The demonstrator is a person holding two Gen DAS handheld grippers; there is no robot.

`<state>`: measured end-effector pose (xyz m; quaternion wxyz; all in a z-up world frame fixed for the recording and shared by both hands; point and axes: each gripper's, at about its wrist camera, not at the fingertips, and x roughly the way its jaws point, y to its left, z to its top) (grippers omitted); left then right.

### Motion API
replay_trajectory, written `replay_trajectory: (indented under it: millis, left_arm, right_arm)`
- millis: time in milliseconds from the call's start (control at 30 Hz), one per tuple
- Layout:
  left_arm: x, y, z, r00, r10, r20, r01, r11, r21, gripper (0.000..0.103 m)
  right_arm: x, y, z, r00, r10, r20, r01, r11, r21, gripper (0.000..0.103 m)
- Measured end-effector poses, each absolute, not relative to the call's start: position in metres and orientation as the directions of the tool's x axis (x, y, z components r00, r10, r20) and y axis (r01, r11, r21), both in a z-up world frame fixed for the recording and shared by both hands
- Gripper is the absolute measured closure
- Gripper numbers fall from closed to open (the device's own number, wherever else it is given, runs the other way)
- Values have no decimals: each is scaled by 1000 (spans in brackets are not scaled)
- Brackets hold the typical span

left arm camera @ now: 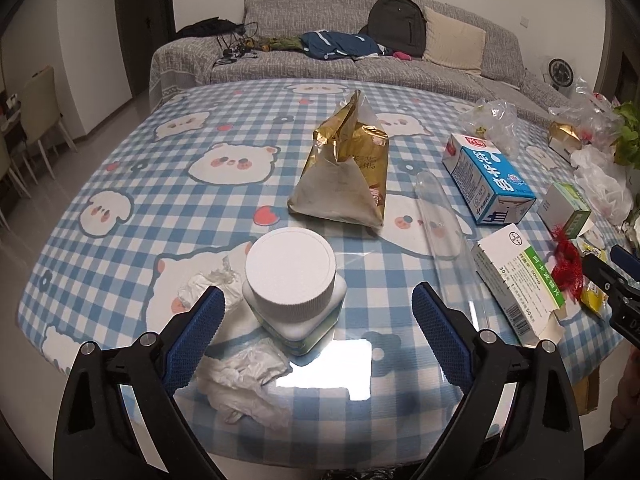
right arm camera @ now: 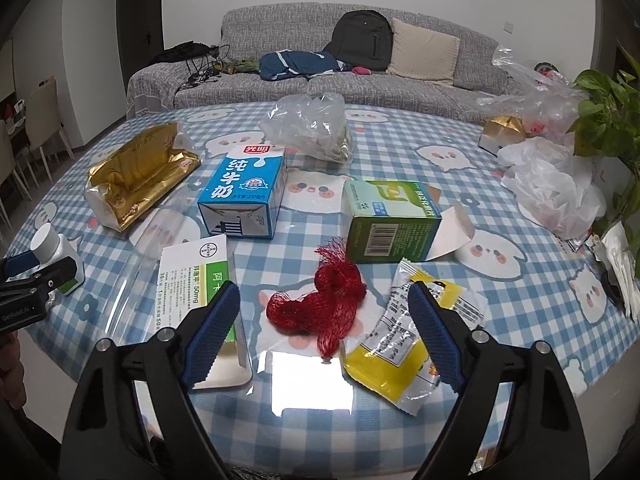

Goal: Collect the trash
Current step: 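Grasp the white pill bottle with the left tool while the right tool grasps the red mesh net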

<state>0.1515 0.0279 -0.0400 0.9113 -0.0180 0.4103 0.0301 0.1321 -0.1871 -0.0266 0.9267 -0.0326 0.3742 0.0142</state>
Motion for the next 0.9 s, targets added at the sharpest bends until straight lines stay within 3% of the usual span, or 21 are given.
replay_trajectory:
  millis: [233, 433, 533, 700, 900]
  left_arm:
    - [167, 27, -50, 639, 35, -768, -68, 998, -11, 19]
    - [173, 27, -56, 628, 35, -777, -74, 997, -15, 25]
    - [175, 27, -59, 620, 38, -784, -80, 997, -15, 32]
    - [178, 27, -63, 603, 35, -797, -86, 996, -21, 51]
    - [180, 27, -63, 603, 43, -797, -93, 995, -17, 55]
  right_arm:
    - [152, -174, -47, 687, 12, -727, -75, 996, -54, 45]
    - [158, -171, -55, 676, 1, -737, -68, 996, -60, 54]
    - [161, -171, -57, 672, -12, -740, -56, 996, -67, 60]
    - [162, -173, -59, 666, -20, -746, -47, 997, -68, 70]
    - [162, -176, -60, 669, -17, -743, -43, 997, -61, 83]
